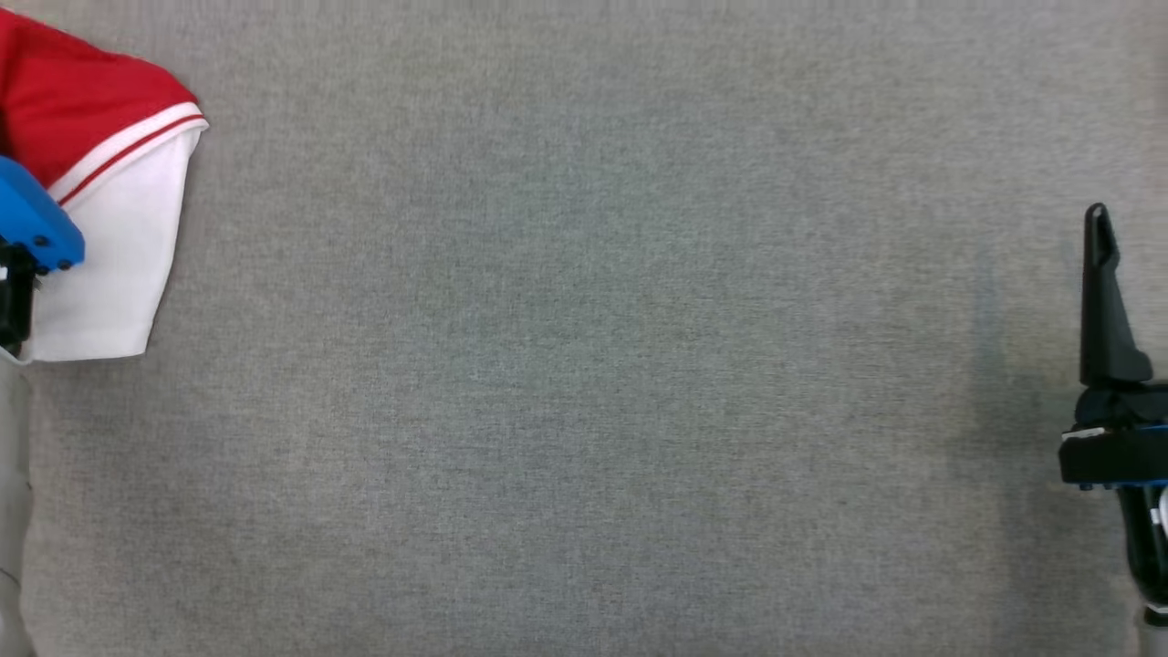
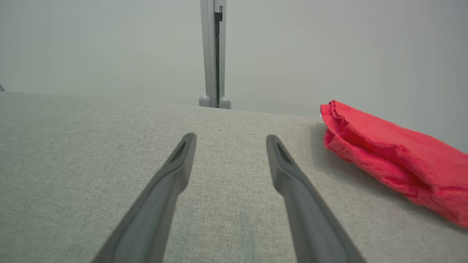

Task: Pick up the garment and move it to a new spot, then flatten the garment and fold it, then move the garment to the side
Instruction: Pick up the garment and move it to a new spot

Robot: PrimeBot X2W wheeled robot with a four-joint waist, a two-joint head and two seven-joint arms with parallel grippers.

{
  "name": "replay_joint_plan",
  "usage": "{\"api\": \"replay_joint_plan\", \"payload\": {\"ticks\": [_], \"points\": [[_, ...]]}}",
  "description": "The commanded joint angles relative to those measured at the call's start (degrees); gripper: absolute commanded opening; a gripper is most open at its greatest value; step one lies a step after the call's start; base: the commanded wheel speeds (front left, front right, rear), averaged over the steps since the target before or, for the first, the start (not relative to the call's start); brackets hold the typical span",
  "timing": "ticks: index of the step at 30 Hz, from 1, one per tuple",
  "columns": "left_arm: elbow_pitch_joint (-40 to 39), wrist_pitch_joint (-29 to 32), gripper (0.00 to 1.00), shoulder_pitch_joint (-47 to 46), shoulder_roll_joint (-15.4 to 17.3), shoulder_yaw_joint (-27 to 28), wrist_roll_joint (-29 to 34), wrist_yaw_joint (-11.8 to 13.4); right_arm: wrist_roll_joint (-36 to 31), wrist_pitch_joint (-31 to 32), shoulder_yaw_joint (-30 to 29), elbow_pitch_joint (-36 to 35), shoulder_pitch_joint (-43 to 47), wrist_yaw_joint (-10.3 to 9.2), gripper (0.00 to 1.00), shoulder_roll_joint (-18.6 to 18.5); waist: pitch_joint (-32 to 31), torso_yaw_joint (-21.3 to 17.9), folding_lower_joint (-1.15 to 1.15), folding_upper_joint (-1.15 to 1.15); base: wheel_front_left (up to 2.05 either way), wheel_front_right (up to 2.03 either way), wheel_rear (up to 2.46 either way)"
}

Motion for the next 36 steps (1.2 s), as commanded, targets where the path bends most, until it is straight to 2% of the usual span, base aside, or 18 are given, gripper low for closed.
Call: {"api": "replay_joint_plan", "payload": {"ticks": [1, 8, 16, 21, 29, 36], "points": [[-0.54, -1.86, 0.0, -1.5, 0.85, -0.62, 0.99, -0.29, 0.15, -0.52, 0.21, 0.55, -0.21, 0.02, 1.0, 0.63, -1.64, -1.21, 0.01, 0.0, 0.0, 0.0, 0.0], [-3.08, -9.98, 0.0, -5.16, 0.96, -3.22, 3.85, 0.48, 0.59, -2.68, 1.56, 4.53, -0.34, 0.02, 1.0, 2.77, -7.44, -4.2, 0.01, 0.0, 0.0, 0.0, 0.0], [-11.01, -13.73, 0.0, -8.5, -0.8, -7.57, 7.13, 0.62, 0.76, -4.97, 3.06, 9.0, 1.69, 0.02, 1.0, 6.05, -13.74, -8.95, 0.01, 0.0, 0.0, 0.0, 0.0], [-18.75, -12.75, 0.0, -9.65, -3.28, -10.41, 8.15, 0.18, 1.25, -6.25, 3.92, 11.53, 2.19, 0.02, 1.0, 7.42, -16.08, -12.82, 0.01, 0.0, 0.0, 0.0, 0.0], [-32.4, -8.08, 0.0, -8.08, -7.95, -13.94, 6.39, -0.52, 2.12, -8.11, 5.89, 15.13, 1.68, 0.02, 1.0, 8.86, -17.59, -19.39, 0.01, 0.0, 0.0, 0.0, 0.0], [-38.07, -5.25, 0.0, -3.18, -10.67, -18.08, 5.89, -0.73, 3.09, -9.64, 7.66, 17.59, 1.2, 0.02, 1.0, 9.35, -17.76, -22.38, 0.01, 0.0, 0.0, 0.0, 0.0]]}}
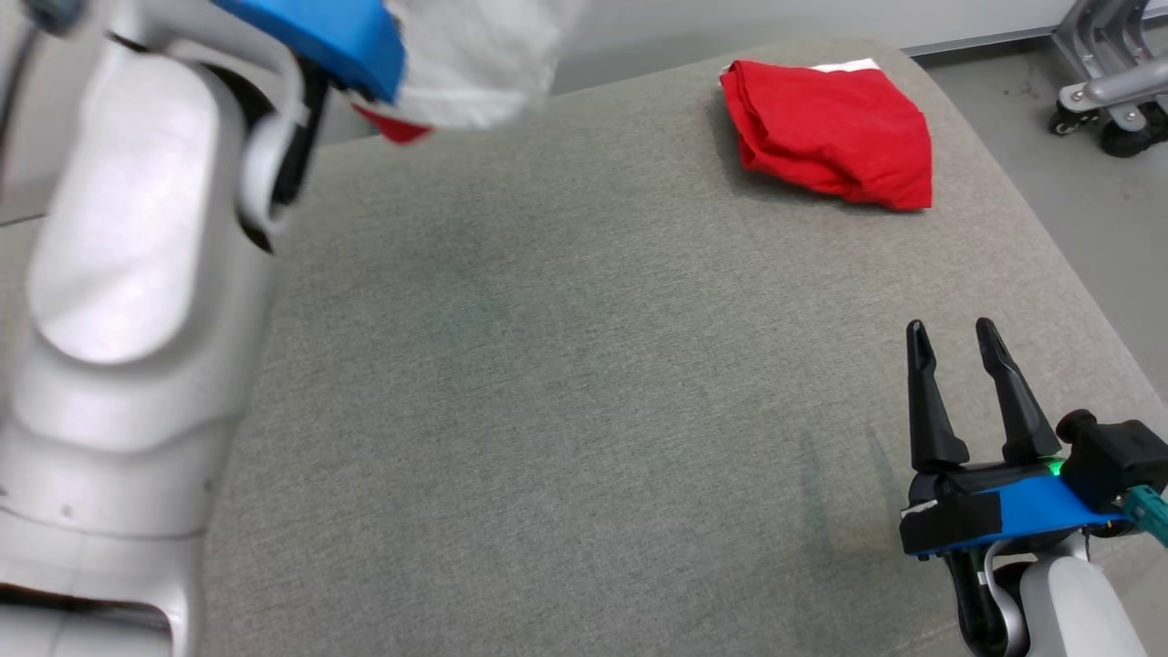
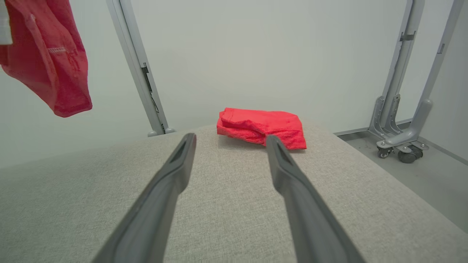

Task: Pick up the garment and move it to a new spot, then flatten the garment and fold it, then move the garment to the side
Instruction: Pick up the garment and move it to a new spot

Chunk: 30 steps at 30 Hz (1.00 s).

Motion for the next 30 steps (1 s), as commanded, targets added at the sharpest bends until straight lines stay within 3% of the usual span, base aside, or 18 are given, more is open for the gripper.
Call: {"api": "replay_joint_plan", "payload": {"ticks": [1, 20, 21, 22, 23, 30], "points": [[-0.23, 0.31, 0.0, 2.39, -0.29, -0.97, -0.26, -0.22, 0.27, -0.57, 0.29, 0.48, -0.44, 0.04, 1.0, 0.24, -0.39, -0.62, 0.01, 0.0, 0.0, 0.0, 0.0], [9.12, -5.2, 0.0, 26.64, -5.96, -10.31, -1.3, 0.78, 0.51, -1.52, 1.07, 2.52, -0.36, 0.03, 1.0, 0.28, -0.54, 1.18, 0.01, 0.0, 0.0, 0.0, 0.0], [10.14, -6.63, 0.88, 27.4, -6.37, -10.79, -1.07, 1.11, 0.29, -1.47, 1.02, 2.62, -0.26, 0.03, 1.0, 0.28, -0.88, 1.76, 0.01, 0.0, 0.0, 0.0, 0.0], [10.14, -6.63, 0.88, 27.4, -6.37, -10.79, -1.07, 1.11, 0.29, -1.47, 1.02, 2.62, -0.26, 0.03, 1.0, 0.28, -0.88, 1.76, 0.01, 0.0, 0.0, 0.0, 0.0], [10.58, -7.42, 1.0, 27.81, -6.58, -10.81, -1.19, 1.3, 0.21, -1.41, 1.02, 2.69, -0.19, 0.03, 1.0, 0.28, -1.11, 2.05, 0.01, 0.0, 0.0, 0.0, 0.0], [9.73, -11.9, 1.0, 29.22, -6.24, -8.84, -2.06, 3.07, -0.62, -0.73, 0.81, 2.96, 1.43, 0.03, 1.0, 0.28, -4.17, 4.94, 0.01, 0.0, 0.0, 0.0, 0.0]]}}
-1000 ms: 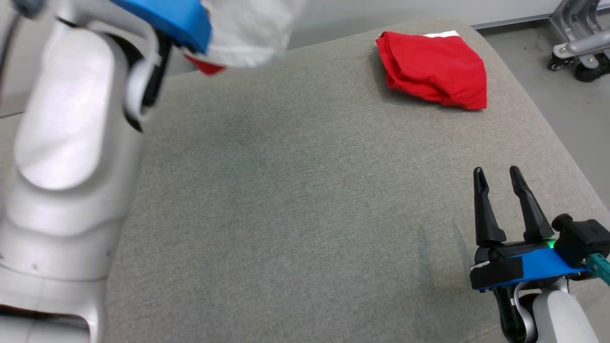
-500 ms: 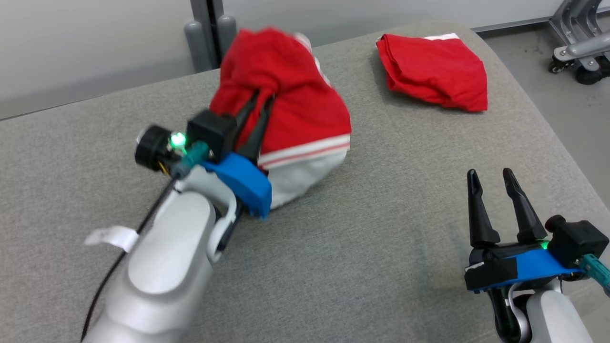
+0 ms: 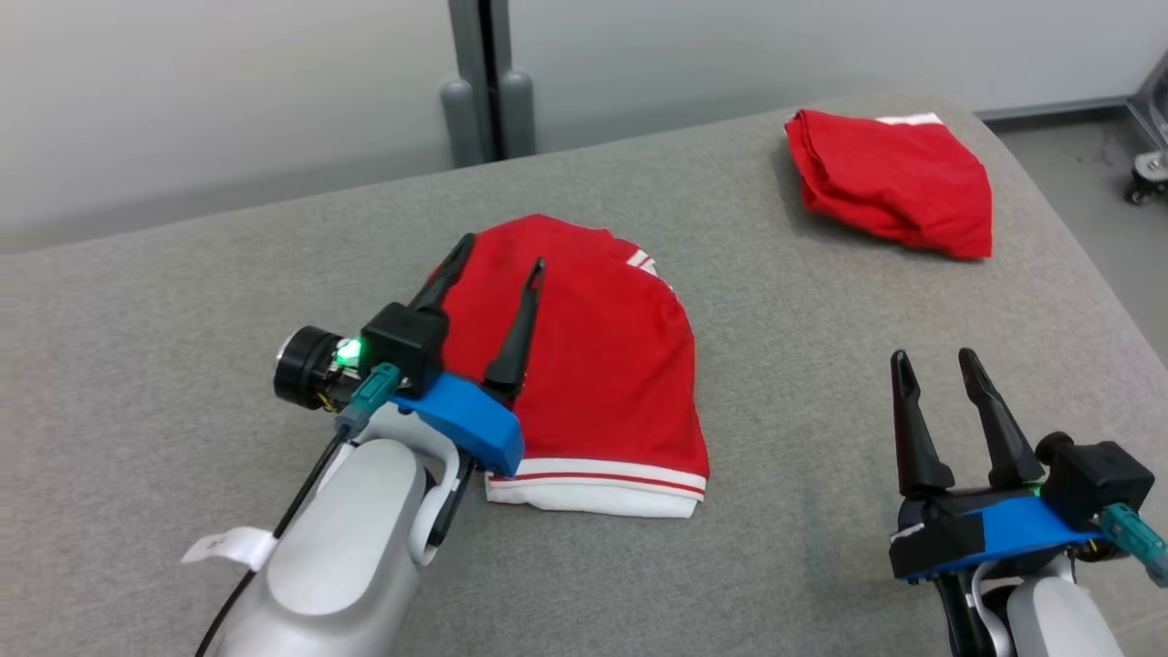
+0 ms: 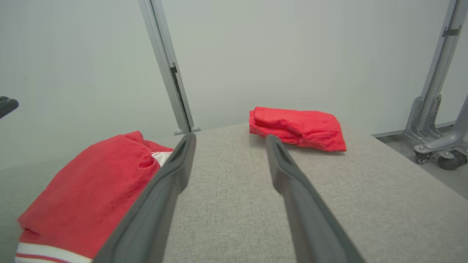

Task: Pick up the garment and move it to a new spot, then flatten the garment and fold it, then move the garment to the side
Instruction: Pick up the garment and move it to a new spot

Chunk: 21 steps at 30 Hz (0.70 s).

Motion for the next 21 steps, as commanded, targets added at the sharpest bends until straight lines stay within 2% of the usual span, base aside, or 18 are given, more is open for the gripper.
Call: {"api": "replay_joint_plan", "payload": {"ticks": [1, 7, 13, 21], "points": [[-0.56, -0.52, 1.0, 1.22, 0.45, 0.69, -0.27, 0.46, -0.37, 0.24, -0.15, 0.08, 0.65, 0.03, 1.0, 0.01, -0.44, 0.43, 0.0, 0.0, 0.0, 0.0, 0.0], [-5.29, -1.35, 1.0, 4.57, 3.53, 5.04, -0.86, 3.2, -0.84, 0.9, -0.57, -0.51, 2.24, 0.03, 1.0, 0.01, -2.52, 3.31, 0.0, 0.0, 0.0, 0.0, 0.0], [-13.51, -1.4, 1.0, 10.87, 7.47, 11.9, -0.15, 6.51, -1.42, 1.74, -1.95, -1.4, 3.28, 0.03, 1.0, -0.01, -3.8, 5.98, 0.0, 0.0, 0.0, 0.0, 0.0], [-21.26, -1.43, 1.0, 21.41, 9.68, 19.85, 0.43, 9.61, -1.8, 2.41, -3.21, -2.11, 4.75, 0.03, 1.0, -0.01, -5.08, 8.65, 0.0, 0.0, 0.0, 0.0, 0.0]]}}
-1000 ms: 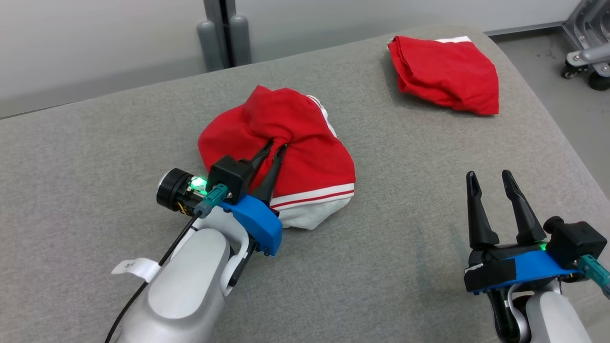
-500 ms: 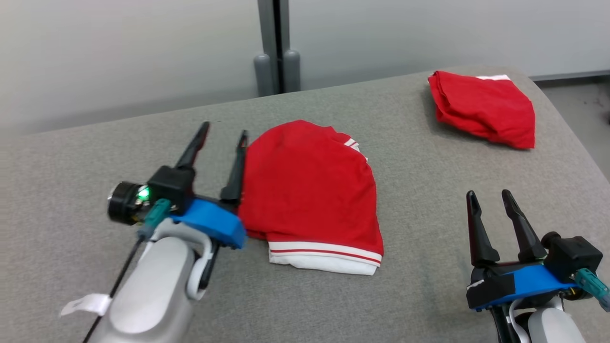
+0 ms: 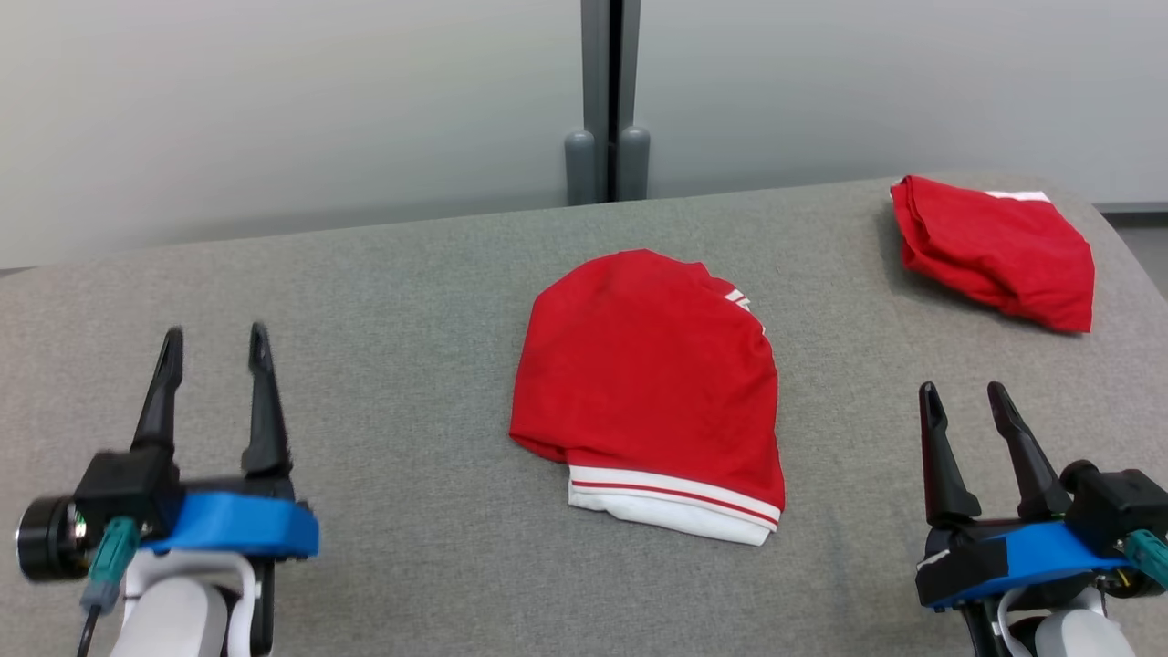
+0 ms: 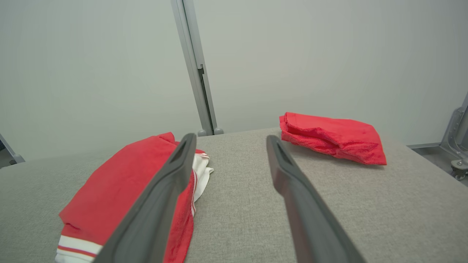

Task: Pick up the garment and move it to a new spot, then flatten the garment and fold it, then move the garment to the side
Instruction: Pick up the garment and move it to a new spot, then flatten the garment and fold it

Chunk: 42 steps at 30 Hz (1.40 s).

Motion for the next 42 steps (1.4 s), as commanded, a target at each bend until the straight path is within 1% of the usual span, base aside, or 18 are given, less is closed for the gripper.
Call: {"api": "replay_joint_plan", "payload": {"ticks": [1, 4, 9, 19, 25, 29, 42], "points": [[-0.58, -0.23, 1.0, 1.72, 0.23, 0.71, 0.34, 0.39, -0.42, 0.11, -0.36, -0.14, 1.11, 0.03, 1.0, -0.04, -0.26, 0.35, 0.0, 0.0, 0.0, 0.0, 0.0], [-1.24, -0.24, 1.0, 5.0, 0.42, 2.15, 0.63, 0.42, -0.68, 0.38, -0.78, -0.2, 1.68, 0.04, 1.0, -0.04, -0.93, 1.03, 0.0, 0.0, 0.0, 0.0, 0.0], [-2.0, -0.24, 1.0, 9.14, -0.16, 3.61, 1.19, 0.63, -0.84, 0.93, -1.75, -0.41, 3.11, 0.04, 1.0, -0.04, -1.8, 2.04, 0.0, 0.0, 0.0, 0.0, 0.0], [-3.41, -0.24, 1.0, 13.09, -1.33, 5.59, 1.65, -0.97, -1.05, 1.49, -2.32, -0.46, 4.68, 0.04, 1.0, -0.04, -2.83, 2.98, 0.0, 0.0, 0.0, 0.0, 0.0], [-2.64, -0.24, 1.0, 13.96, -1.21, 5.64, 1.26, -1.92, -1.12, 1.99, -2.08, -0.61, 5.3, 0.03, 1.0, -0.04, -3.15, 2.85, 0.0, 0.0, 0.0, 0.0, 0.0], [-2.21, -0.12, 1.0, 14.07, -0.94, 5.46, 1.06, -1.97, -1.2, 2.11, -2.05, -0.65, 5.52, 0.04, 1.0, -0.04, -3.28, 2.78, 0.0, 0.0, 0.0, 0.0, 0.0], [-2.48, 0.85, 1.0, 13.08, -0.29, 5.0, 1.1, -1.2, -1.26, 2.41, -1.93, -0.53, 5.44, 0.03, 1.0, -0.04, -3.01, 2.85, 0.0, 0.0, 0.0, 0.0, 0.0]]}}
